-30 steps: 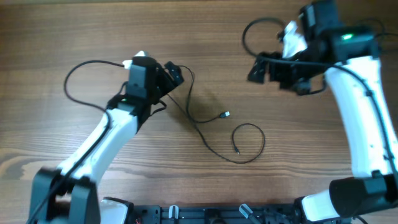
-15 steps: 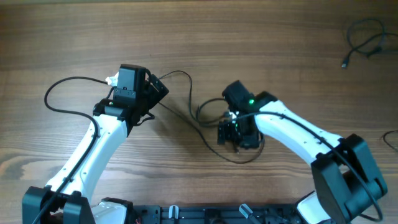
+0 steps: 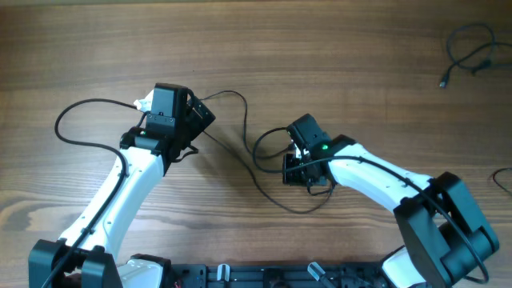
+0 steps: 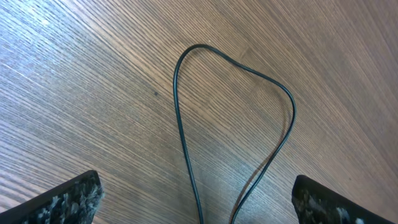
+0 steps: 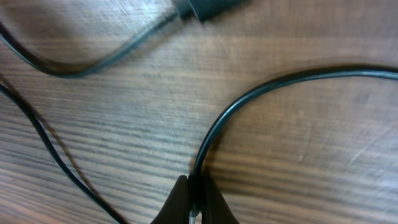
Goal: Untangle cables
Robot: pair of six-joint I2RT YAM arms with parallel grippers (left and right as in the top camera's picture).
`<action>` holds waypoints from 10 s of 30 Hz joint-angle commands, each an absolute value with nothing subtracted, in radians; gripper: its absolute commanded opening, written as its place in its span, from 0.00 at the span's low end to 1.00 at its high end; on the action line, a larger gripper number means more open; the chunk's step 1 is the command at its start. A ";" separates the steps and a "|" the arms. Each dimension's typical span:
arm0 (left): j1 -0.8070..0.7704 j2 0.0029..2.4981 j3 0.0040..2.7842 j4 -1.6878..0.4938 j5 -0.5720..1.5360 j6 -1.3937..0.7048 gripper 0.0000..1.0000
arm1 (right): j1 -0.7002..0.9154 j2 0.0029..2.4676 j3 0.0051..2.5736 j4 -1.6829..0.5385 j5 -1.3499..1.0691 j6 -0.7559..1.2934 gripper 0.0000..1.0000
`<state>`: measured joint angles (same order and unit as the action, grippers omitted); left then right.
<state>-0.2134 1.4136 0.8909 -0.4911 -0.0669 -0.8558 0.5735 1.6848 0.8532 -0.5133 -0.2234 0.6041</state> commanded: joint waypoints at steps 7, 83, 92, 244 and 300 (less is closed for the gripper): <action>-0.036 1.399 0.890 -0.523 -0.041 -0.869 1.00 | 0.553 1.687 1.167 -0.456 -0.175 0.022 0.05; 0.246 1.399 0.890 -0.599 0.078 -0.869 1.00 | 0.571 2.160 1.332 -0.675 0.030 0.003 0.04; 0.246 1.399 0.890 -0.599 0.078 -0.869 1.00 | 0.045 2.160 1.371 -0.556 0.002 -0.154 0.04; 0.246 1.399 0.890 -0.599 0.078 -0.869 1.00 | -0.127 0.005 0.005 0.017 -0.219 0.054 1.00; 0.246 1.399 0.890 -0.599 0.078 -0.869 1.00 | -0.127 0.005 0.005 0.017 -0.219 0.054 1.00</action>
